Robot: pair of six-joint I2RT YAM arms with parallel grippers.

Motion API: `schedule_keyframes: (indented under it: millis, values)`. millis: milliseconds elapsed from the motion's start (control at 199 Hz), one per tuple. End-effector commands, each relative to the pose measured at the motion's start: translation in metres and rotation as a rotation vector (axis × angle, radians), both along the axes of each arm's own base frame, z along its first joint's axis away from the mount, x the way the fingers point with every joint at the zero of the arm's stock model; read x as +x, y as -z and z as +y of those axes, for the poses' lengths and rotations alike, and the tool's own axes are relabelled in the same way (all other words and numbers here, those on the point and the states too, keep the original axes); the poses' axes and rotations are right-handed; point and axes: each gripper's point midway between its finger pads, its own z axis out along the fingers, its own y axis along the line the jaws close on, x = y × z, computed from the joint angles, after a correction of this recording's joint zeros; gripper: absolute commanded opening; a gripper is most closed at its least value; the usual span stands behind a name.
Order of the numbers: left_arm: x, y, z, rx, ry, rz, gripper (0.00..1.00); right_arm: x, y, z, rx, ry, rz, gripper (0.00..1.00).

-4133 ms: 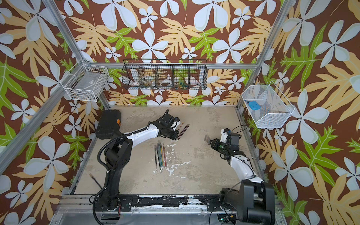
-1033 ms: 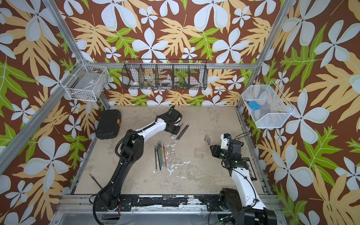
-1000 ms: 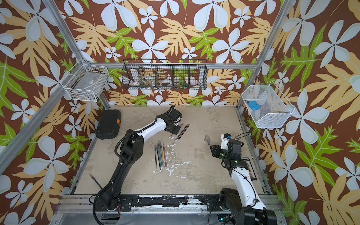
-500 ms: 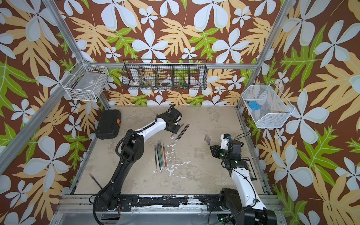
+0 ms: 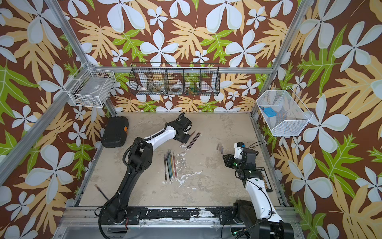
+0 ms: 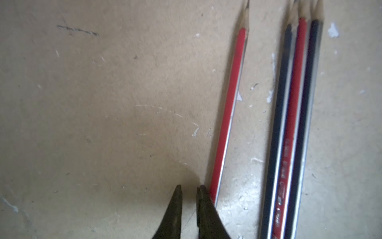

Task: Remove the protective cover of the pencils
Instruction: Move the pencil to the center of the board.

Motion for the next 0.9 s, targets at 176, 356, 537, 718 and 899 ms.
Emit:
schedule_keyframes:
  millis: [176, 356, 537, 718, 899]
  values:
    - [-0.014, -0.005, -0.017, -0.063, 0.033, 0.049, 0.19, 0.002, -0.002, 0.001, 0.001, -0.012, -0.012, 0.24]
    - [-0.017, -0.001, -0.023, -0.070, 0.039, 0.062, 0.19, 0.002, -0.002, 0.001, 0.000, -0.011, -0.011, 0.24]
    - [-0.014, 0.000, -0.025, -0.064, 0.039, 0.059, 0.20, 0.002, -0.001, 0.001, 0.001, -0.011, -0.010, 0.24]
    - [-0.014, -0.003, -0.028, -0.082, 0.040, 0.060, 0.20, 0.002, -0.001, 0.001, 0.000, -0.010, -0.010, 0.24]
    - [-0.017, 0.000, -0.032, -0.092, 0.046, 0.072, 0.20, 0.002, -0.001, 0.001, -0.001, -0.009, -0.010, 0.24]
